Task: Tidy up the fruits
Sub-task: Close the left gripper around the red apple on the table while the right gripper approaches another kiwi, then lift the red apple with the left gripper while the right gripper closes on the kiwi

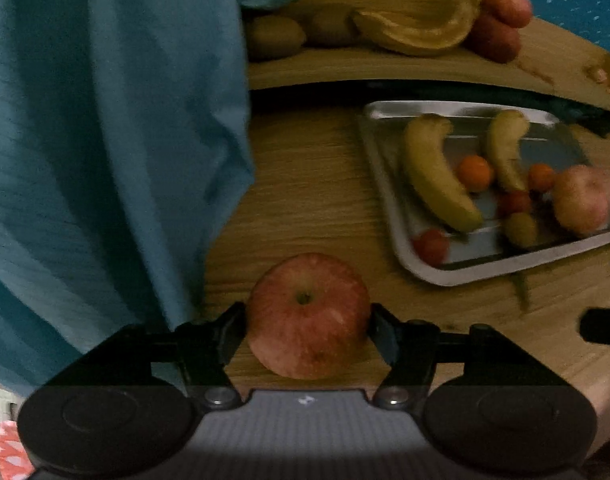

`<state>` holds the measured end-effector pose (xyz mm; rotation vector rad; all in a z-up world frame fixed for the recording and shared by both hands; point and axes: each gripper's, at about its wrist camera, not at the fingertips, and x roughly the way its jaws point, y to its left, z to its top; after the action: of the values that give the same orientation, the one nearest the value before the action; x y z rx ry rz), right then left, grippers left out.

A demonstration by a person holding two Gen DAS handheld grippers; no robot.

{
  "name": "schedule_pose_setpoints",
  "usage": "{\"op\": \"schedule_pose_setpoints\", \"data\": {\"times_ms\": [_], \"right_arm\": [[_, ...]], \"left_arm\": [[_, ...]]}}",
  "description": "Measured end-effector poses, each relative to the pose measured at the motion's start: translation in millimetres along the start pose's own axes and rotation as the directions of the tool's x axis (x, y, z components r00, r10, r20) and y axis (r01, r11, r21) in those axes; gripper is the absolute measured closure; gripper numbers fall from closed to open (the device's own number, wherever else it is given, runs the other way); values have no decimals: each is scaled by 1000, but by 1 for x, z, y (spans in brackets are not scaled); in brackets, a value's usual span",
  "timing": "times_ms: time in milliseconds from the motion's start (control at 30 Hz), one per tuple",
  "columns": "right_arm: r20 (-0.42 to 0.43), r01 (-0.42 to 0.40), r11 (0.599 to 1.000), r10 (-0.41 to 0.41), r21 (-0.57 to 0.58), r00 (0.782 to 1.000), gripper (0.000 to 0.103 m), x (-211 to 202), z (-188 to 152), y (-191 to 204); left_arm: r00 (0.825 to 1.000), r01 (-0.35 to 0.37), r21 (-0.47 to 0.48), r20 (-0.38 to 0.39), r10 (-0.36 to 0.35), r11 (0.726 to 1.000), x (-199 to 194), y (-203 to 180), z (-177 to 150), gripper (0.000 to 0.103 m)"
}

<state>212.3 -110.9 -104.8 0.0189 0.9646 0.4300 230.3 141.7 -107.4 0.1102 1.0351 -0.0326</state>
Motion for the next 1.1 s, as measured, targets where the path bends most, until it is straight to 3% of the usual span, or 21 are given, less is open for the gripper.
{"op": "schedule_pose_setpoints", "data": {"times_ms": [267,600,967,1100], "right_arm": [[15,107,993,-108,46,994,1,-7,-5,-23],[-14,251,959,-251,130,968,1,-12,-9,-64],[-72,252,949,-242,188,967,9,2,-16,-102],[-75,235,957,-225,171,971,18,4,-15,-104]], "left_arm": [[997,73,87,4,-74,994,1,-40,2,33],[992,127,110,1,-128,986,2,-63,5,32],[986,169,192,-25,-168,967,0,-97,6,32],[985,173,214,-26,-172,961,0,-109,8,32]]}}
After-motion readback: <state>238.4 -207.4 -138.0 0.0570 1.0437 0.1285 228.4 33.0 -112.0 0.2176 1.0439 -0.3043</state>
